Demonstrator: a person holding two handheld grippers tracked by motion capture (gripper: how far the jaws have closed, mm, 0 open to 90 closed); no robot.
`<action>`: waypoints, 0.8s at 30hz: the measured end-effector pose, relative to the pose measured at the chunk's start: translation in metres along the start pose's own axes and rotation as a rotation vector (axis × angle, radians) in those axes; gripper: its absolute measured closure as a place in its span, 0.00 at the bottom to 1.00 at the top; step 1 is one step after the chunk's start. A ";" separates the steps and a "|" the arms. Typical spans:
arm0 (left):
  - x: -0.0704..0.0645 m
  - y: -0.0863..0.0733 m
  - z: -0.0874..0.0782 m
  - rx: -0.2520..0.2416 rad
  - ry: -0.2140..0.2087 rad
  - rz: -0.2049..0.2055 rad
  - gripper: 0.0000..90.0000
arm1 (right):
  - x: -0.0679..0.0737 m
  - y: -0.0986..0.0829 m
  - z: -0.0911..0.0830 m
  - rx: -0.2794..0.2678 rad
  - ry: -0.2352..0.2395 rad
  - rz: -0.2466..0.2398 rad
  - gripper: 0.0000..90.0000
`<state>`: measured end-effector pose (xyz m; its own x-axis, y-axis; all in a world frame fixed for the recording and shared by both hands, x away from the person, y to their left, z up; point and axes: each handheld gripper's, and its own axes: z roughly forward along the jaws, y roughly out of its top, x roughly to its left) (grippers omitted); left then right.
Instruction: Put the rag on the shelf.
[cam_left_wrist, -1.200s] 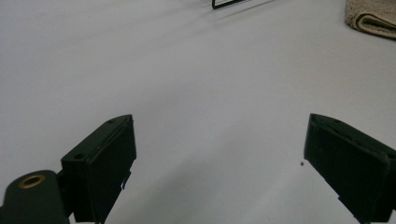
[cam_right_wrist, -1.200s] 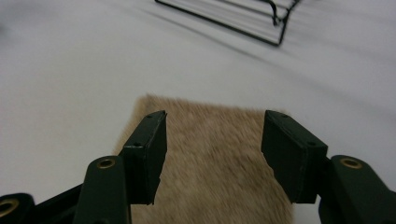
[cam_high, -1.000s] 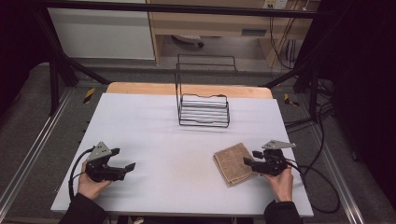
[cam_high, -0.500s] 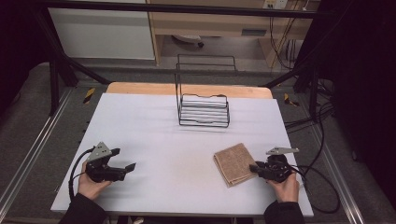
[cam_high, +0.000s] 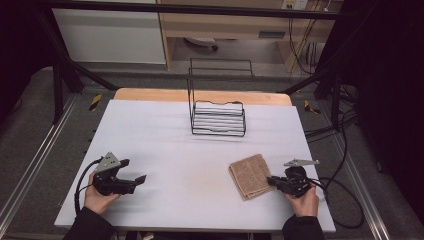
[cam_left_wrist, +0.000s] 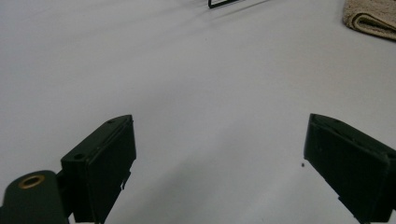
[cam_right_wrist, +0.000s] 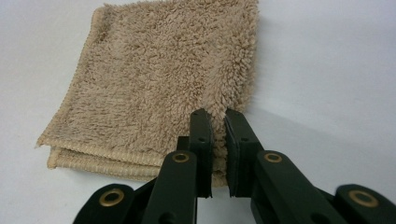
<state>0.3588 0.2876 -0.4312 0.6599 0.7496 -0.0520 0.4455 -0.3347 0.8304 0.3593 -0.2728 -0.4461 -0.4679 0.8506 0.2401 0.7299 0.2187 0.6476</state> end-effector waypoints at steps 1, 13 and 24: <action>0.000 0.000 0.000 0.000 0.000 0.001 0.10 | 0.000 0.000 0.000 0.000 -0.001 0.003 0.92; -0.013 0.012 0.010 0.000 -0.029 0.000 0.10 | -0.002 0.009 0.005 -0.005 -0.028 -0.044 0.93; -0.032 0.023 0.024 0.024 -0.062 0.020 0.10 | -0.006 0.024 0.018 -0.043 -0.055 -0.128 0.93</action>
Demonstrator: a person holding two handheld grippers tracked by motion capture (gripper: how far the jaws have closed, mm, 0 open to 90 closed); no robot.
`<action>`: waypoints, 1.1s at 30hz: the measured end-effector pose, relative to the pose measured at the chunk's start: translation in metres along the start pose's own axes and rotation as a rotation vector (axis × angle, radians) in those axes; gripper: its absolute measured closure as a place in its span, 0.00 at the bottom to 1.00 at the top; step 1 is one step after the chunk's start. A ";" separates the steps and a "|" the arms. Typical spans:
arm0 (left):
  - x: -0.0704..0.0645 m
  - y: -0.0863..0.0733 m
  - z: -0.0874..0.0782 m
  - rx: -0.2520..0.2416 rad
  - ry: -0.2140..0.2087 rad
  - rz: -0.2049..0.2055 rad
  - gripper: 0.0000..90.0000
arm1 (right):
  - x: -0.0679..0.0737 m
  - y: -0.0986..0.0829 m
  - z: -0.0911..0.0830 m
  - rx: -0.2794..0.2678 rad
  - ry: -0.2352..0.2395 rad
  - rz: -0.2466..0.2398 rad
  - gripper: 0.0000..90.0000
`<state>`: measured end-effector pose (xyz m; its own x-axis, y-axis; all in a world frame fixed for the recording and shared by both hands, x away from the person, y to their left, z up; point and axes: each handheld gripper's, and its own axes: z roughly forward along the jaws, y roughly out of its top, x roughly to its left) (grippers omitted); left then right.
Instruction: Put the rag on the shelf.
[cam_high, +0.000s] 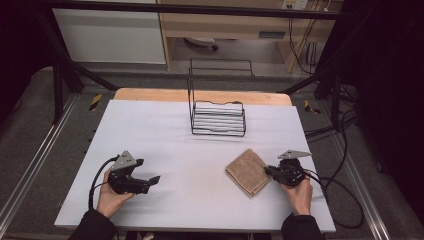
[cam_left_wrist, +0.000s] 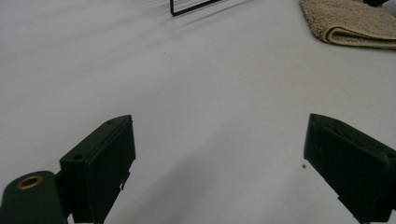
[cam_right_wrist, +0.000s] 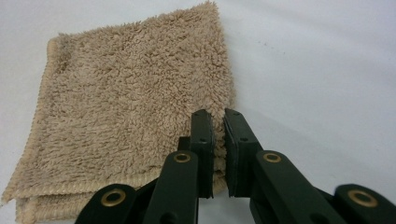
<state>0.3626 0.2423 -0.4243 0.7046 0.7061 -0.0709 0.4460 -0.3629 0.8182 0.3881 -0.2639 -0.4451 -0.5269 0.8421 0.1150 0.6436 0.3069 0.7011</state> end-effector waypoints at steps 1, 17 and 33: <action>-0.002 0.001 0.002 0.001 -0.002 -0.002 0.10 | 0.000 0.000 0.000 -0.005 -0.002 -0.002 0.93; -0.053 0.054 0.060 0.010 -0.044 0.021 0.16 | 0.004 0.005 0.005 -0.036 0.028 -0.019 0.92; -0.106 0.091 0.138 0.087 -0.066 0.039 0.42 | -0.008 -0.010 -0.013 -0.118 -0.011 0.068 0.54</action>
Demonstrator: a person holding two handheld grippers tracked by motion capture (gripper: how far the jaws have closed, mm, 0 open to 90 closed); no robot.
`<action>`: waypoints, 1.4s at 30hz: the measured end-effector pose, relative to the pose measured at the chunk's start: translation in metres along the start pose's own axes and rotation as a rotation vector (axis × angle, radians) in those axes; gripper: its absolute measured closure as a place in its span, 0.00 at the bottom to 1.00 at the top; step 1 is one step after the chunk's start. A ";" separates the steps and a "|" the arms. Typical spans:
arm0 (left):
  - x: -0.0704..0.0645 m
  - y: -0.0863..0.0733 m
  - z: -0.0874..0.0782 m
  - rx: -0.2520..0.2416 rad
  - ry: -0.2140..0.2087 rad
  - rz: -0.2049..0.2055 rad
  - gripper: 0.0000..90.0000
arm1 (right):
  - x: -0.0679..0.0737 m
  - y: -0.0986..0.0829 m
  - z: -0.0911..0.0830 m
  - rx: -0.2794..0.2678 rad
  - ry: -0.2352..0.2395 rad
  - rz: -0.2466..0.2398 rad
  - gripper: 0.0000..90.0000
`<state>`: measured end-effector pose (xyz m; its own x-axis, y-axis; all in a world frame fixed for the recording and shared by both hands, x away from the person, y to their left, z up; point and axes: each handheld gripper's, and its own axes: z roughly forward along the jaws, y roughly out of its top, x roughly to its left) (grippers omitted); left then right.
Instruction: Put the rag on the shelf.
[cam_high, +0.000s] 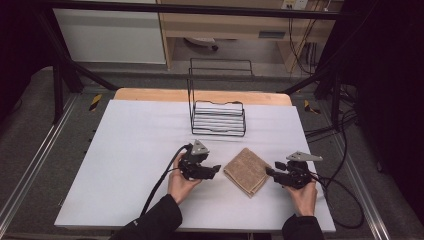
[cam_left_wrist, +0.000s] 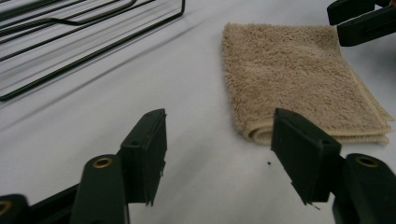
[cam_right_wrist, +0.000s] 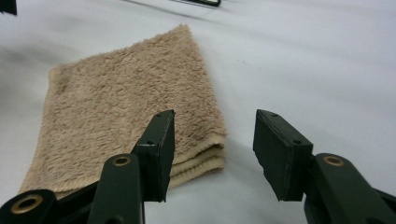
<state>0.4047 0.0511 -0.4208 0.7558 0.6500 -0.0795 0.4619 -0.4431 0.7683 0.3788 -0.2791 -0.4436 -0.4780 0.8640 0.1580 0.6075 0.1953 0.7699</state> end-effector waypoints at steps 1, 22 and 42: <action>-0.002 0.002 0.005 0.007 -0.008 -0.002 0.44 | -0.001 0.000 0.001 0.000 -0.005 0.006 0.55; -0.011 0.001 0.046 0.104 -0.109 -0.052 0.85 | 0.001 -0.002 0.018 0.064 0.007 0.058 0.80; -0.022 -0.011 0.015 0.096 -0.115 -0.068 0.96 | 0.011 0.016 0.020 0.059 0.075 0.021 0.94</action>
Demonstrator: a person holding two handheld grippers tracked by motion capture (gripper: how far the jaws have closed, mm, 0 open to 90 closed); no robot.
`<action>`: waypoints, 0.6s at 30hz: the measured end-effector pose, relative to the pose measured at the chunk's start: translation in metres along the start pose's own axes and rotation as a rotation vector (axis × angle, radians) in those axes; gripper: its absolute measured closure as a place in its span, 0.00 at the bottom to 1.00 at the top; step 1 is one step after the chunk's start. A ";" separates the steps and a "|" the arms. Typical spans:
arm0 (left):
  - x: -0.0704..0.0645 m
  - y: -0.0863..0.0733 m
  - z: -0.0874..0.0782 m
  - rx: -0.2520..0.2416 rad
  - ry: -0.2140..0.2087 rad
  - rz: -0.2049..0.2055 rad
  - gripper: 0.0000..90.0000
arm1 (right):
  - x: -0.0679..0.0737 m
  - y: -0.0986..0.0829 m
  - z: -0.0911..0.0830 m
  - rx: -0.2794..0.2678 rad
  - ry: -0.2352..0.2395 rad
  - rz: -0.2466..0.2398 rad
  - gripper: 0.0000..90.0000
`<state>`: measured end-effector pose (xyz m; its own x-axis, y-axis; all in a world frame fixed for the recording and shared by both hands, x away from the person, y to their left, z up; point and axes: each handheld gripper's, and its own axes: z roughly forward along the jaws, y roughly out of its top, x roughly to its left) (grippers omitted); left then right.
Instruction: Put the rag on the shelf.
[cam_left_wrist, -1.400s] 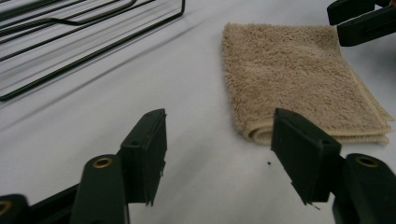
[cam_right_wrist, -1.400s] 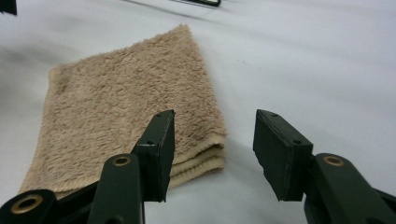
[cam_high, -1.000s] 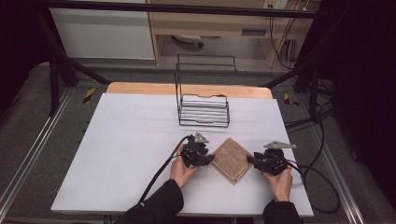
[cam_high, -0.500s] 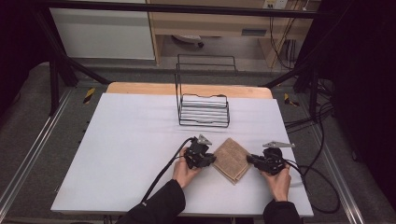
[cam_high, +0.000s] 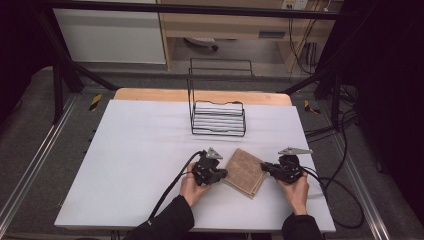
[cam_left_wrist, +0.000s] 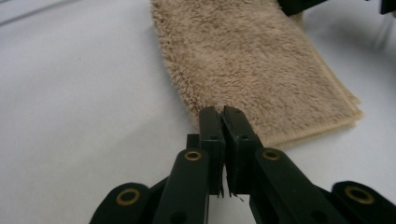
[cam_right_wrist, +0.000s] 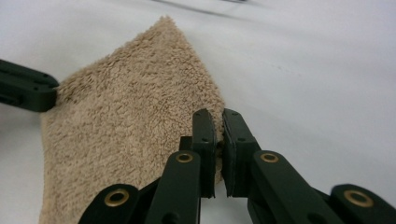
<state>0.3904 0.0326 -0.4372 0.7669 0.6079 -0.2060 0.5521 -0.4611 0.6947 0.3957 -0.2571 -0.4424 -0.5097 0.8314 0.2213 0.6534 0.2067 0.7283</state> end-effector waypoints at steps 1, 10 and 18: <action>-0.002 -0.002 -0.003 -0.005 0.005 -0.001 0.96 | 0.002 0.002 0.001 0.001 0.006 -0.010 0.94; -0.014 -0.028 -0.027 -0.022 0.035 -0.050 0.96 | 0.022 0.013 0.018 0.018 0.067 -0.075 0.94; -0.010 -0.044 -0.028 -0.045 0.021 -0.106 0.94 | 0.031 0.012 0.031 0.034 0.073 -0.124 0.92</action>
<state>0.3492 0.0650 -0.4469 0.6977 0.6653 -0.2655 0.6138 -0.3642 0.7004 0.4052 -0.2131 -0.4467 -0.6261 0.7591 0.1780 0.6008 0.3243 0.7306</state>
